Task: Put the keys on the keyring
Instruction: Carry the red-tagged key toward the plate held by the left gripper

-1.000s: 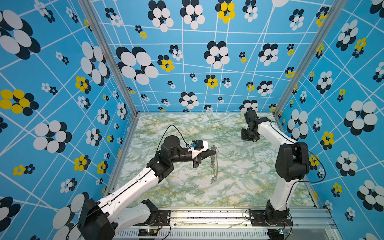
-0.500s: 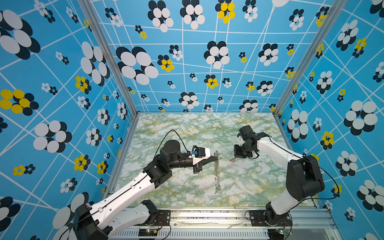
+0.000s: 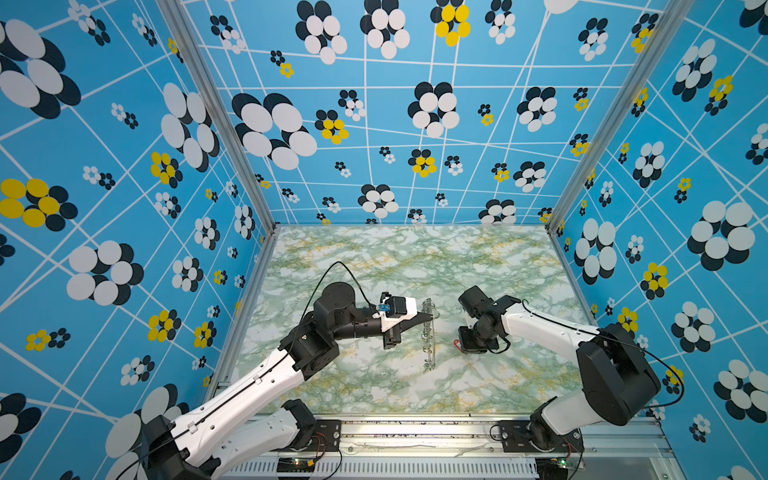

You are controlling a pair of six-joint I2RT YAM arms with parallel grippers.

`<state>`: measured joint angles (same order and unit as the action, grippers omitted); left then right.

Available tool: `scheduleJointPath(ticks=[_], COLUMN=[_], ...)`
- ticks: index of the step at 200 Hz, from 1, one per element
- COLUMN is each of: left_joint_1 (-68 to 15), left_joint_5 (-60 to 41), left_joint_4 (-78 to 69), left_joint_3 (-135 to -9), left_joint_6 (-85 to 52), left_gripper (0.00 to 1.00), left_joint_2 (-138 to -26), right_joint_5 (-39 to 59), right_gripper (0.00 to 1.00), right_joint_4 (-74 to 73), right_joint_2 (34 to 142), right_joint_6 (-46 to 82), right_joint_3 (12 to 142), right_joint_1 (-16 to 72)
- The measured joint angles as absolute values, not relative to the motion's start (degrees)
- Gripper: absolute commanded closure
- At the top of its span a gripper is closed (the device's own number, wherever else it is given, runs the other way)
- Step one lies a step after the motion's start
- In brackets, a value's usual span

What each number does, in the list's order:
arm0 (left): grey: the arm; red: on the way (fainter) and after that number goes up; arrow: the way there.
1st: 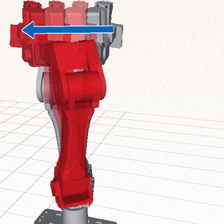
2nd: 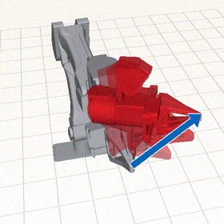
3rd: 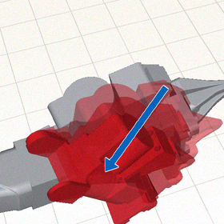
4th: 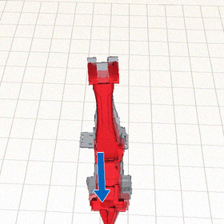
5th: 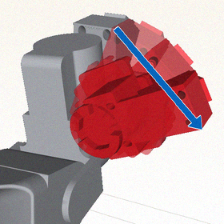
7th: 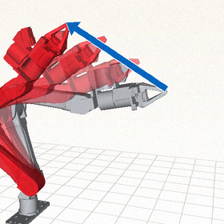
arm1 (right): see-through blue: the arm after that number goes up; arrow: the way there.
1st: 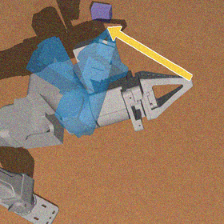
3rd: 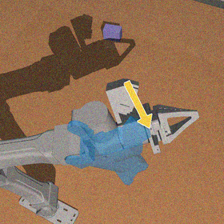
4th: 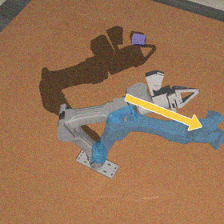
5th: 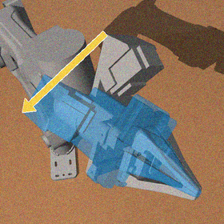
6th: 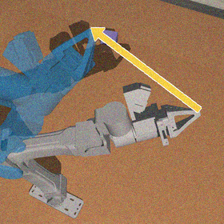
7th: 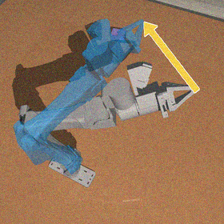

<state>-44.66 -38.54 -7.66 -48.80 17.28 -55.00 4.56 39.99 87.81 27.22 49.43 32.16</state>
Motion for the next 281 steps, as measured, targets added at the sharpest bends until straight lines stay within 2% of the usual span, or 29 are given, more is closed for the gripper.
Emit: scheduleJointPath(ticks=[18, 38, 90, 254, 281], left_joint_1=[-44.66, -44.66, -44.66, -44.71, -44.71], left_joint_5=[-38.48, -38.46, -38.06, -38.04, -38.04], left_joint_4=[-7.66, -7.66, -7.62, -6.37, -6.13], left_joint_3=[-48.80, -48.80, -48.69, -48.42, -48.42], left_joint_6=[17.28, 17.28, 17.28, 17.65, 17.67], left_gripper=[1.00, 1.00, 1.00, 1.00, 1.00], left_joint_2=[-54.83, -54.76, -54.24, -54.19, -54.19], right_joint_5=[3.64, 2.85, 1.80, 2.04, 2.11], right_gripper=[1.00, 0.88, 0.78, 0.79, 0.81], right_joint_4=[39.92, 39.77, 39.53, 38.26, 38.24], right_joint_2=[87.79, 87.57, 86.54, 87.70, 87.70], right_joint_6=[27.92, 28.25, 28.05, 27.94, 27.94], right_joint_3=[49.19, 49.19, 49.21, 47.48, 47.48], right_joint_1=[32.71, 32.80, 32.88, 32.88, 32.86])
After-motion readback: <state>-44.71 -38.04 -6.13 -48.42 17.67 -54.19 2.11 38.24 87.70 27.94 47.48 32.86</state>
